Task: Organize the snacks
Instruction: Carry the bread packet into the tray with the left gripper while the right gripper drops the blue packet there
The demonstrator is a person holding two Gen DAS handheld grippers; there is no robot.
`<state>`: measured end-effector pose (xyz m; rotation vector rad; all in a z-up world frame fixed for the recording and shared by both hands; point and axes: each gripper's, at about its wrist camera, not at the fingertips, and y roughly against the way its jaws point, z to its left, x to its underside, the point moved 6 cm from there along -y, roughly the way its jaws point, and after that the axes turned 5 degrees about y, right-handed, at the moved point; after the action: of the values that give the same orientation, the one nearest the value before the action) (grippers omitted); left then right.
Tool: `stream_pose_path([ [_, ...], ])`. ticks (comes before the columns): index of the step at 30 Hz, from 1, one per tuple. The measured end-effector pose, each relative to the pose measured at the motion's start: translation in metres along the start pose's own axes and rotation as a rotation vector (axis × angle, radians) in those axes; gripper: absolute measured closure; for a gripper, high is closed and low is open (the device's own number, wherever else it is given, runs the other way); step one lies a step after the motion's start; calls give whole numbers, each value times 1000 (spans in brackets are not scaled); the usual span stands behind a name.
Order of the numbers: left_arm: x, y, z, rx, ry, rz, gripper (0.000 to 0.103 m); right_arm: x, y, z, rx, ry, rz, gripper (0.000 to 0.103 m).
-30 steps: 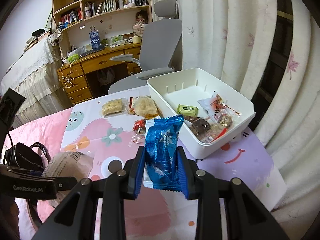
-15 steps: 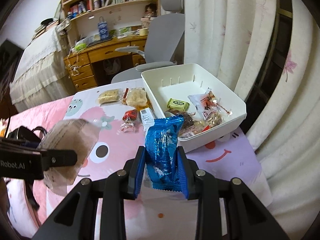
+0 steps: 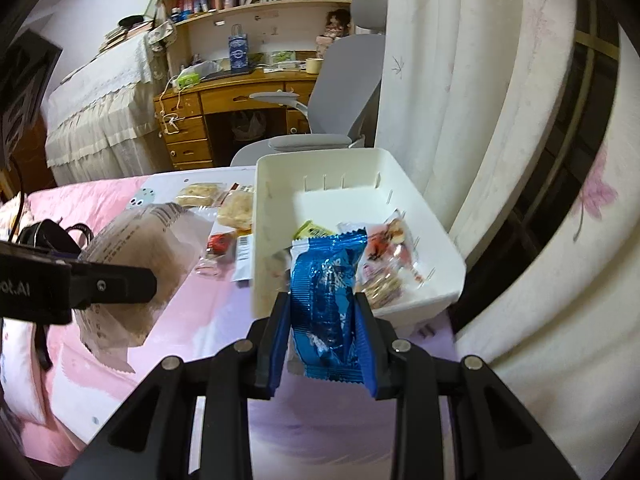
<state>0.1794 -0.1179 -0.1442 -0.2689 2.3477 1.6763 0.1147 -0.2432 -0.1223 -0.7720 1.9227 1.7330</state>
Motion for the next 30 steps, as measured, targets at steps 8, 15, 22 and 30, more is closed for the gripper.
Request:
stream_pose_path([
  [8, -37, -23, -53, 1, 17, -43, 34, -24, -24, -53, -24, 50, -29, 73],
  [15, -69, -43, -83, -3, 15, -68, 33, -44, -49, -91, -45, 17, -8, 73],
  [22, -85, -66, -87, -82, 42, -56, 27, -42, -73, -109, -64, 5, 27, 70],
  [30, -86, -62, -79, -95, 65, -61, 26, -32, -87, -110, -91, -12, 89, 56],
])
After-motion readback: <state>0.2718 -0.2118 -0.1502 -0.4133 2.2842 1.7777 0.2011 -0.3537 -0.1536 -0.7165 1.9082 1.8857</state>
